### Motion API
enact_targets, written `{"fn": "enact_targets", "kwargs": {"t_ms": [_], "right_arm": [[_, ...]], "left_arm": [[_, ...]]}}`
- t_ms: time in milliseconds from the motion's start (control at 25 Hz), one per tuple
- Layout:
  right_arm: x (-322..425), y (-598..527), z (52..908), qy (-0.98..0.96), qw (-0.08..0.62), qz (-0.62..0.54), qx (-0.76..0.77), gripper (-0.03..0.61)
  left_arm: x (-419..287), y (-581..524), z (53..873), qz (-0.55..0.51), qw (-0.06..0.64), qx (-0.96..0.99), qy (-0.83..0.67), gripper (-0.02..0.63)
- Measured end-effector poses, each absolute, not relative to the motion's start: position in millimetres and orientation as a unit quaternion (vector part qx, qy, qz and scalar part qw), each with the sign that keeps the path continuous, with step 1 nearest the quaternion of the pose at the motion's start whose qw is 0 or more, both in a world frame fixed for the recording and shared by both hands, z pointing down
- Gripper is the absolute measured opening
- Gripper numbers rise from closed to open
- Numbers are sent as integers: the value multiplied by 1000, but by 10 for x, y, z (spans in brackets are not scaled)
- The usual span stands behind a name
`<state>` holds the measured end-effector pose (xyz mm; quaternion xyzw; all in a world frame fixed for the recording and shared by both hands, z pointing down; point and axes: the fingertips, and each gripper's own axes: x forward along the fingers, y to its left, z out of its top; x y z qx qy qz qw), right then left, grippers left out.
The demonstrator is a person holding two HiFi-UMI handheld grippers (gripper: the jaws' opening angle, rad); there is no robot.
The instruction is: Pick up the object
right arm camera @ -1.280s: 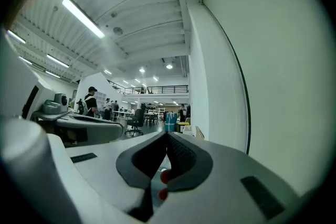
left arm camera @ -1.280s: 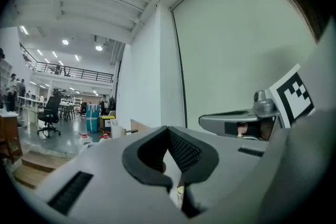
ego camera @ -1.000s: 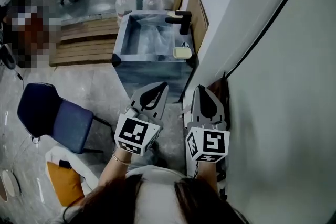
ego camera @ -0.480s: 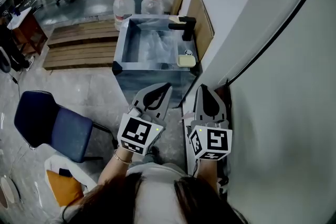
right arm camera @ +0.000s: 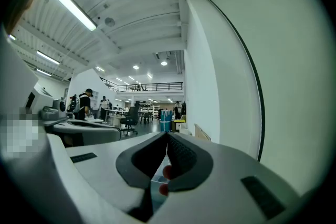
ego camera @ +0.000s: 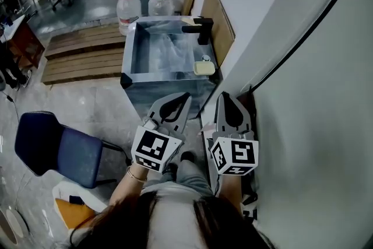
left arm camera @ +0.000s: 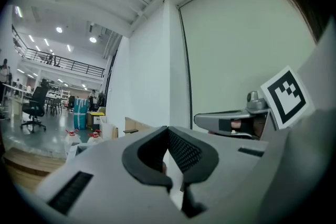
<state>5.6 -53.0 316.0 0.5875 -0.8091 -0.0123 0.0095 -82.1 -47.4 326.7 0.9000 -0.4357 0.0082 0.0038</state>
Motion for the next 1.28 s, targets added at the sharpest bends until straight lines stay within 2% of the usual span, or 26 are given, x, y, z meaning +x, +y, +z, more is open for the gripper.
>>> {"fn": "enact_targets", "kwargs": {"t_ms": [1280], "right_arm": [[403,-2102,3700,-802,88,-4,591,26]], "left_arm": [[-343,-1990,3457,28,11,909,-416,8]]}}
